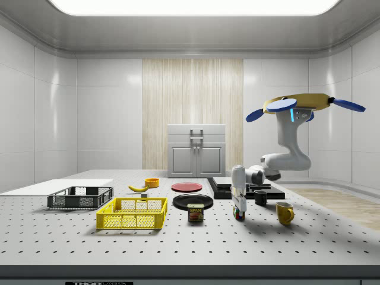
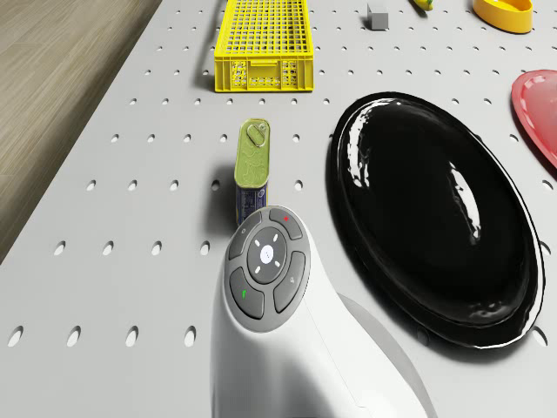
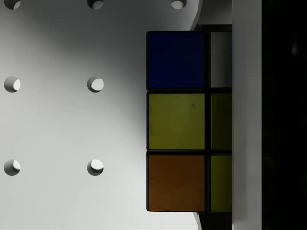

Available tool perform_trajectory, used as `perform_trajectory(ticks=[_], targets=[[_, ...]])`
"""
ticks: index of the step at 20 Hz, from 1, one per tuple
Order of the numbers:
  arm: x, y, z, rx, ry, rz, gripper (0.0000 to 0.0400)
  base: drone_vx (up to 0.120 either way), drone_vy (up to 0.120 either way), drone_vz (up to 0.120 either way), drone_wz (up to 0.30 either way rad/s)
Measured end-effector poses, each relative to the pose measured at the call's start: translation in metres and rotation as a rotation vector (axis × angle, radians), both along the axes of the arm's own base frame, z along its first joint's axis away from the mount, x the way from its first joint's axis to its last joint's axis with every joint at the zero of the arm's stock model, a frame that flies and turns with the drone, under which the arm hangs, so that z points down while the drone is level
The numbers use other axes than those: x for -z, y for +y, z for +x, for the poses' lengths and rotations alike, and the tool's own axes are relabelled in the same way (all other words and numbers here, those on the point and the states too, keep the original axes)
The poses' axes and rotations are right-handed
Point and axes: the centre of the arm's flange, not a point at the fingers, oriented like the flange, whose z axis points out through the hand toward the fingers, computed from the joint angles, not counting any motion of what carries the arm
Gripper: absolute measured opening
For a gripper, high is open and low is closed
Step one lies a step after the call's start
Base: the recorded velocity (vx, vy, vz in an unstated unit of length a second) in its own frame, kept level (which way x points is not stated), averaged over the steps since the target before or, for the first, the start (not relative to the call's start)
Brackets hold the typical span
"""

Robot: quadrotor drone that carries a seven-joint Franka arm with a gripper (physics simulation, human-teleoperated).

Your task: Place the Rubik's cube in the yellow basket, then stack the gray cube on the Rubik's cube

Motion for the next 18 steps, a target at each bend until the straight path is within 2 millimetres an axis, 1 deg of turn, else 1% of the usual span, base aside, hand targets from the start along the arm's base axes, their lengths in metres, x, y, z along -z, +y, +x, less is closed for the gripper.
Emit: perform_trajectory(ticks=[4,8,12,17,18], targets=[[0.007,0.000,0.000,0.000,0.000,0.000,0.0327,0.000,0.000,0.000,0.000],[0.018,0.000,0.000,0.000,0.000,0.000,0.0326,0.000,0.000,0.120,0.000],[0.024,0.000,0.000,0.000,0.000,0.000,0.0325,0.000,0.000,0.120,0.000],[0.026,0.000,0.000,0.000,0.000,0.000,0.0325,0.120,0.000,0.120,0.000],[0.027,0.000,0.000,0.000,0.000,0.000,0.0325,0.120,0.000,0.040,0.000]])
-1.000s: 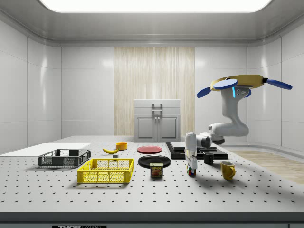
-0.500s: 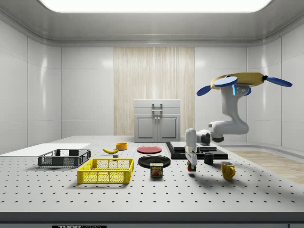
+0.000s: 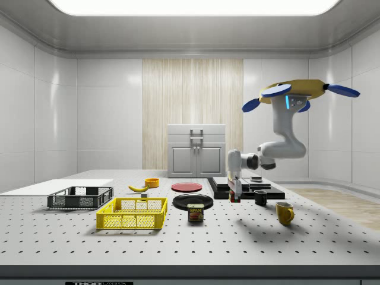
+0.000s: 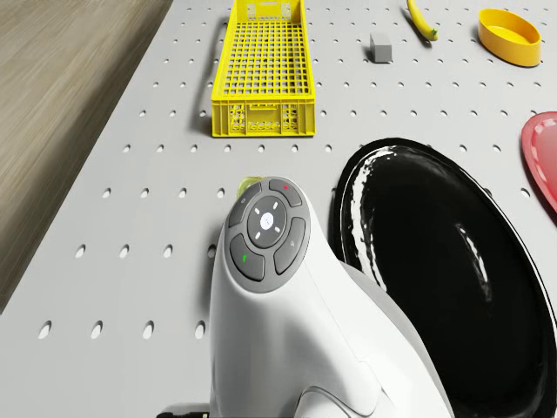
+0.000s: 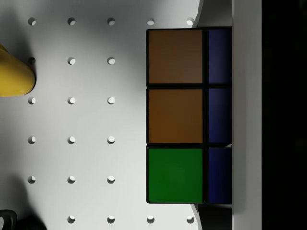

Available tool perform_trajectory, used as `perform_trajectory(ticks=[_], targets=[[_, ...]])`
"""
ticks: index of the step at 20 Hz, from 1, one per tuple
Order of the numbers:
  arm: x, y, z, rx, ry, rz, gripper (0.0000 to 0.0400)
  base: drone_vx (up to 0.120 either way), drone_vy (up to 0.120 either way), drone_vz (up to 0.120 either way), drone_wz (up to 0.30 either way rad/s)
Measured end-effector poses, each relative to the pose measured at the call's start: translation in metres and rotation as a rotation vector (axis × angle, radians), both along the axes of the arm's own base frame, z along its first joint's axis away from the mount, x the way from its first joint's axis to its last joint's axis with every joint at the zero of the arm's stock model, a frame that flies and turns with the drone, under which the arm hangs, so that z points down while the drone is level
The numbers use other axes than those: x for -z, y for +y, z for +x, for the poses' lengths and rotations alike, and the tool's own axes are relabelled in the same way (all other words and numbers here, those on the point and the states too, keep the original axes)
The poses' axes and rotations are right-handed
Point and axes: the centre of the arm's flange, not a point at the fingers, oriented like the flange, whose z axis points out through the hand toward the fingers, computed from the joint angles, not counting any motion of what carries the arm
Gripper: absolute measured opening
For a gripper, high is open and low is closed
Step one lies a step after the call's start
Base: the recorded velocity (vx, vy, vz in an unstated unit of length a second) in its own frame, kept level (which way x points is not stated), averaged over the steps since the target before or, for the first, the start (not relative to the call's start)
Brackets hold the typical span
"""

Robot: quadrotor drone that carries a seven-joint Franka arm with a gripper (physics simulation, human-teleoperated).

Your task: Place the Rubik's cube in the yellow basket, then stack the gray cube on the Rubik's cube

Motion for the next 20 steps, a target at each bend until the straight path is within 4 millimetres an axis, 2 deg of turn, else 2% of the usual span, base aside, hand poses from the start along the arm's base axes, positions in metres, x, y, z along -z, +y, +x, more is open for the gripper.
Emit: perform_trajectory(ticks=[2,9,20], targets=[[0.0004,0.0000,0.0000,0.000,0.000,0.000,0.0325,0.120,0.040,0.000,0.000],[0.0009,0.0000,0.0000,0.000,0.000,0.000,0.0325,0.120,0.114,0.000,0.000],[0.0010,0.0000,0.0000,0.000,0.000,0.000,0.0325,0.120,0.000,0.000,0.000]])
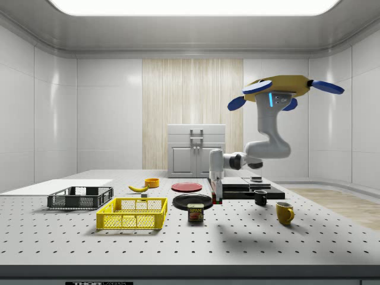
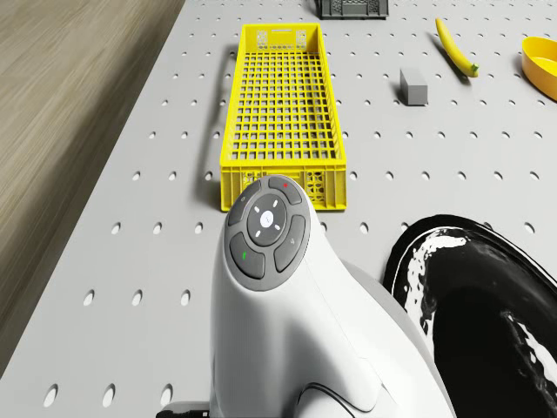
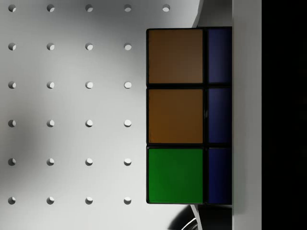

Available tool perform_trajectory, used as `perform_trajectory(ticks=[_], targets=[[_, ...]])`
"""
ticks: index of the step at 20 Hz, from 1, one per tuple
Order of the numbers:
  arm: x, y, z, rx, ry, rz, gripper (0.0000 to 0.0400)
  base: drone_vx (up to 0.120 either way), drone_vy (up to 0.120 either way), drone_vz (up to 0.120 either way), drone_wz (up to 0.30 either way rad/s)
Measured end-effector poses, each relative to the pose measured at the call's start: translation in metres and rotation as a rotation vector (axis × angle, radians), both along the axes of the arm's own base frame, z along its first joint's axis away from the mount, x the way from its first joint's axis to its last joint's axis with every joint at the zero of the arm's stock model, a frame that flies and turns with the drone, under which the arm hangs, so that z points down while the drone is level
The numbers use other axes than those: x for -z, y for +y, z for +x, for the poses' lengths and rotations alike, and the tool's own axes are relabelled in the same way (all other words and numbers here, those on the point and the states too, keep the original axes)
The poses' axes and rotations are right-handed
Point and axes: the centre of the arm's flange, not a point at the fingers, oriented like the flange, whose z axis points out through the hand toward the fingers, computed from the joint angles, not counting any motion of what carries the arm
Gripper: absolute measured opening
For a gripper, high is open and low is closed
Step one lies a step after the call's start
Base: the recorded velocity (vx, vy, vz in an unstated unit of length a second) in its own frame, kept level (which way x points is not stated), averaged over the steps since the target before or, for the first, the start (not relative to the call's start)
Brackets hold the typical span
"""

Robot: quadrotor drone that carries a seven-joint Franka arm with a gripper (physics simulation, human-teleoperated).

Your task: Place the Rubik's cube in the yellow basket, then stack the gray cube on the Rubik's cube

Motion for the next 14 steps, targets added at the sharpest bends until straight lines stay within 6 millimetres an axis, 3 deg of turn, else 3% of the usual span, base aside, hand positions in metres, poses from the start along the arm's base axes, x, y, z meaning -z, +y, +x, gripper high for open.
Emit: perform_trajectory(ticks=[14], targets=[[0.0000,0.0000,0.0000,0.000,0.000,0.000,0.0325,0.120,0.000,0.000,0.000]])
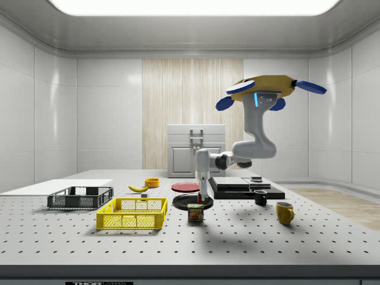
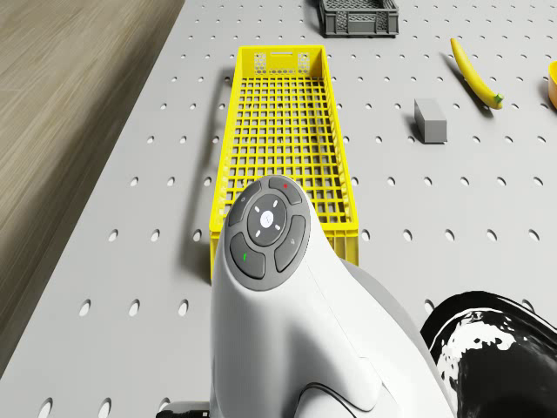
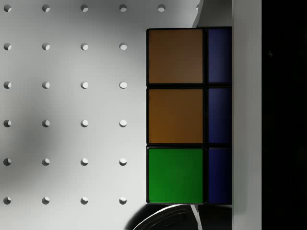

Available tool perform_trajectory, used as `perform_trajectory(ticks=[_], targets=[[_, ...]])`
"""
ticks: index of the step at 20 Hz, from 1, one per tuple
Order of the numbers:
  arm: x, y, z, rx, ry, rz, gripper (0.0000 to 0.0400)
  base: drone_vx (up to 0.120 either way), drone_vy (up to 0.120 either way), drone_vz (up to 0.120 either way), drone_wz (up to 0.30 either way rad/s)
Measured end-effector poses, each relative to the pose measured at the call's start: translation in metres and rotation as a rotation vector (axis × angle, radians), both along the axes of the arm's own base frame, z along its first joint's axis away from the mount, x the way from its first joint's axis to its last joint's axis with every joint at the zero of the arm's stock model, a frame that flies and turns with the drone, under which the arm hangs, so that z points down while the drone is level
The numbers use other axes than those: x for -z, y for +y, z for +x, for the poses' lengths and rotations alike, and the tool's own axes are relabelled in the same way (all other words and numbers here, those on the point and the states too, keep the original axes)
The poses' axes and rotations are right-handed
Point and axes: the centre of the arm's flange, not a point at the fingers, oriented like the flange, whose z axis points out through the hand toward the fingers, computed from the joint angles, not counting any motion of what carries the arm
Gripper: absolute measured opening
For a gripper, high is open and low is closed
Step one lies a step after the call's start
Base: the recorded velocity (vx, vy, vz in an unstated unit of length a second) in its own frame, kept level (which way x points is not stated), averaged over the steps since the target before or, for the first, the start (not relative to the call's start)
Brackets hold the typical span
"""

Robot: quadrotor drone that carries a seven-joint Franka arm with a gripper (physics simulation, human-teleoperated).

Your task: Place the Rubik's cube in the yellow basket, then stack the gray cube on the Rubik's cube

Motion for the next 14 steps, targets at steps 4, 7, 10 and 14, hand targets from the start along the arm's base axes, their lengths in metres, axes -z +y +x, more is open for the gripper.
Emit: perform_trajectory(ticks=[4,7,10,14], targets=[[0.0000,0.0000,0.0000,0.000,0.000,0.000,0.0325,0.120,0.000,0.000,0.000],[0.0000,0.0000,0.0000,0.000,0.000,0.000,0.0325,0.120,0.000,0.000,0.000],[0.0000,0.0000,0.0000,0.000,0.000,0.000,0.0325,0.120,0.000,0.000,0.000],[0.0000,0.0000,0.0000,0.000,0.000,0.000,0.0325,0.120,0.000,0.000,0.000]])
